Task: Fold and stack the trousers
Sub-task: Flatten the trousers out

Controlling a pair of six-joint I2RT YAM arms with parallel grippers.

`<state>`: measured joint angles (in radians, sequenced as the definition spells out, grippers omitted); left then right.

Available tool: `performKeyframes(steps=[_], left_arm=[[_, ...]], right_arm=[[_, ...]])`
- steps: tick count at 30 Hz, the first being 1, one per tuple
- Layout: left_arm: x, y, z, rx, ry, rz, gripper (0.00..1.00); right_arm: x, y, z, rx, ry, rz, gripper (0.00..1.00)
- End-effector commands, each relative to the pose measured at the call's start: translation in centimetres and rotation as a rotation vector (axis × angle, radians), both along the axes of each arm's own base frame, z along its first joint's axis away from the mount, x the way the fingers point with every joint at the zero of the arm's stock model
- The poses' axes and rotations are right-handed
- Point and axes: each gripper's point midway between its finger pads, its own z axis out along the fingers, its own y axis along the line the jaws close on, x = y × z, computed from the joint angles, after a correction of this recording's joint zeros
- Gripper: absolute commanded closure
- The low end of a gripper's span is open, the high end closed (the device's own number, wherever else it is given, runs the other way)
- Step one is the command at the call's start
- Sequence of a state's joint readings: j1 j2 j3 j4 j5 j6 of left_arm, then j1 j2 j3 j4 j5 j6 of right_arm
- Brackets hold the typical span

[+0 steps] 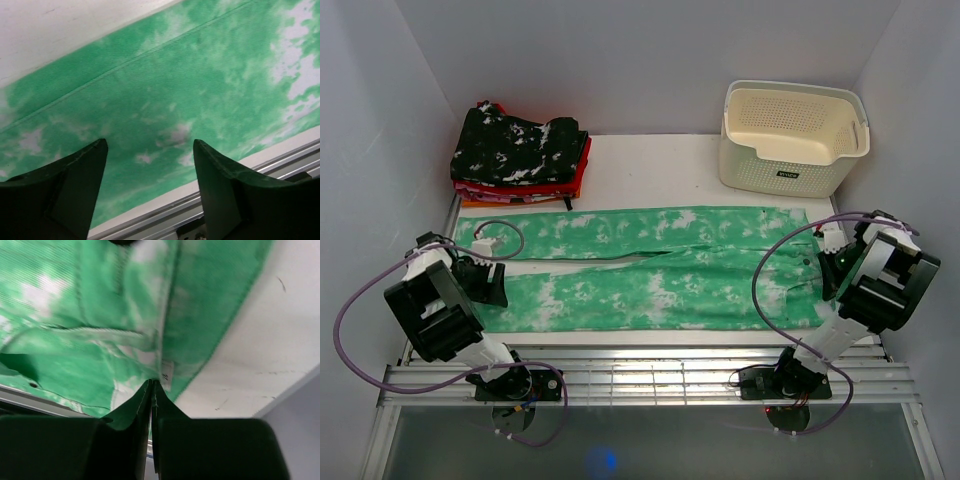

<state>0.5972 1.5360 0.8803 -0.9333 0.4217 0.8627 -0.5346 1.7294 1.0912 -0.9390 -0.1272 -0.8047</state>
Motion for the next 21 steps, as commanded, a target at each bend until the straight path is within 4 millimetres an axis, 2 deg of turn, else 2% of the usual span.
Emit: performKeyframes(steps=[1, 5, 8, 9, 10, 11, 12, 14, 15, 16, 17, 18, 19, 20, 21], left_arm=[[-0.8, 0.9, -1.4, 0.027, 0.023, 0.013, 0.23], [-1.4, 0.5, -1.2, 0.018, 0.013, -0.030, 0.29], [0.2, -0.1, 1.6, -0.029, -0.066, -0.049, 0.25], [1.3, -0.6, 3.0, -0.065, -0.121, -0.052, 0.23], [2.1, -0.6, 4.3, -0.079, -0.153, -0.044, 0.23], [4.3, 0.2, 6.6, -0.063, -0.227, -0.038, 0.22], [5.5, 0.4, 7.9, -0.078, -0.262, -0.011, 0.21], [8.4, 0.7, 9.8, -0.117, -0.344, 0.011, 0.21], [10.1, 1.3, 11.2, -0.125, -0.383, 0.050, 0.21], [11.9, 2.0, 11.8, -0.123, -0.438, 0.063, 0.21], [13.0, 2.1, 11.3, -0.137, -0.435, 0.080, 0.21], [14.7, 2.8, 11.8, -0.131, -0.469, 0.114, 0.21], [15.6, 3.0, 11.6, -0.131, -0.477, 0.130, 0.21], [16.4, 3.1, 10.5, -0.134, -0.453, 0.147, 0.20], [17.2, 3.4, 10.2, -0.126, -0.454, 0.162, 0.21]], right_arm=[[-0.4, -2.6, 0.6, -0.076, -0.012, 0.020, 0.92], [-0.5, -2.7, 1.6, -0.074, -0.018, 0.039, 0.92], [0.9, -2.3, 3.6, -0.049, -0.046, 0.060, 0.61], [1.8, -1.6, 4.5, -0.006, -0.085, 0.058, 0.46], [3.1, -1.3, 6.4, 0.014, -0.124, 0.052, 0.40], [4.0, -0.8, 7.4, 0.031, -0.152, 0.053, 0.38], [5.3, 0.8, 8.3, 0.077, -0.195, 0.075, 0.37], [7.7, 2.2, 10.4, 0.105, -0.271, 0.088, 0.37], [9.0, 4.0, 10.9, 0.130, -0.304, 0.119, 0.37], [9.9, 4.9, 11.2, 0.143, -0.329, 0.125, 0.38], [11.4, 6.7, 11.3, 0.152, -0.361, 0.150, 0.38], [12.2, 7.5, 11.1, 0.150, -0.372, 0.158, 0.40], [12.9, 8.3, 10.8, 0.149, -0.382, 0.164, 0.41], [13.5, 9.1, 10.1, 0.157, -0.368, 0.153, 0.41], [14.5, 10.3, 9.7, 0.161, -0.381, 0.175, 0.43]])
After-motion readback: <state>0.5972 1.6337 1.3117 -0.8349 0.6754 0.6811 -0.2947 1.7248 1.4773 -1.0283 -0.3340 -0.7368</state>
